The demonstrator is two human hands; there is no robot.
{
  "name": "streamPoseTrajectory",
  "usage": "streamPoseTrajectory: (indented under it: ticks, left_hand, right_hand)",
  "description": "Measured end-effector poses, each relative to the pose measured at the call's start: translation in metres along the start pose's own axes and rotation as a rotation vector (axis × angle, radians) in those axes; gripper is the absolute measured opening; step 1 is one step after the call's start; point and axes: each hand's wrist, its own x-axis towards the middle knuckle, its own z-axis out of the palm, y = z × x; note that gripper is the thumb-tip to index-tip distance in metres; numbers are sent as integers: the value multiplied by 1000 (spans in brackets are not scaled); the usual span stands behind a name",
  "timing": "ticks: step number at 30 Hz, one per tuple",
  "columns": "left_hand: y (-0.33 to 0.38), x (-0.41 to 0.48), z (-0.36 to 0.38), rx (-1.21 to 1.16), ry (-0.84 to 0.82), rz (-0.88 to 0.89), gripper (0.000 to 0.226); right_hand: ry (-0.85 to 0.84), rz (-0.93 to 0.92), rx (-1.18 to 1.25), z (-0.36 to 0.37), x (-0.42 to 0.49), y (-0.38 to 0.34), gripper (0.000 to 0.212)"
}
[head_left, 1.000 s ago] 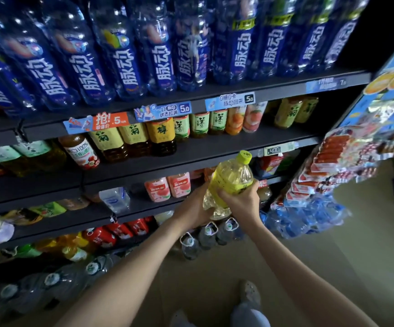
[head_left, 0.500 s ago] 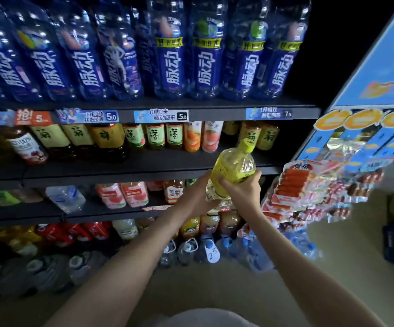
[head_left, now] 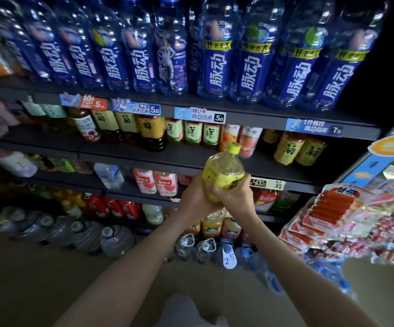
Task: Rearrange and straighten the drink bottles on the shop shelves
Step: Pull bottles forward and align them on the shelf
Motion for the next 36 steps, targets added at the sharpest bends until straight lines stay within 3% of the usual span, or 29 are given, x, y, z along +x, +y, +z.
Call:
streamPoseTrajectory:
  ticks: [10, 15, 20, 23, 26, 29, 33, 36]
  left_hand:
    - [-61, -21, -97, 4, 108, -88, 78]
    - [-104, -24, -176, -21, 105, -141, 73]
    - [-146, -13, -264, -157, -34, -21, 53]
    - [-165, -6, -306, -124, -127, -52, 61]
    - [-190, 2, -329, -59, -161, -148, 55]
    - [-208, 7, -343, -54, -74, -279, 62]
    - [-229, 11, -361, -75, 169, -353, 46]
    - [-242, 19, -376, -70, 257, -375, 39]
  right_hand:
    - [-135, 6, 17, 103, -16, -51, 91]
    - [-119, -15, -32, 182, -29, -92, 83]
    - [-63, 26, 74, 261, -33, -130, 84]
    - [-16, 20, 88, 289, -32, -148, 84]
    - [21, 15, 101, 309, -28, -159, 86]
    - [61, 13, 136, 326, -20, -163, 90]
    - [118, 18, 176, 348, -6, -169, 89]
    - [165, 25, 247, 368, 1, -173, 84]
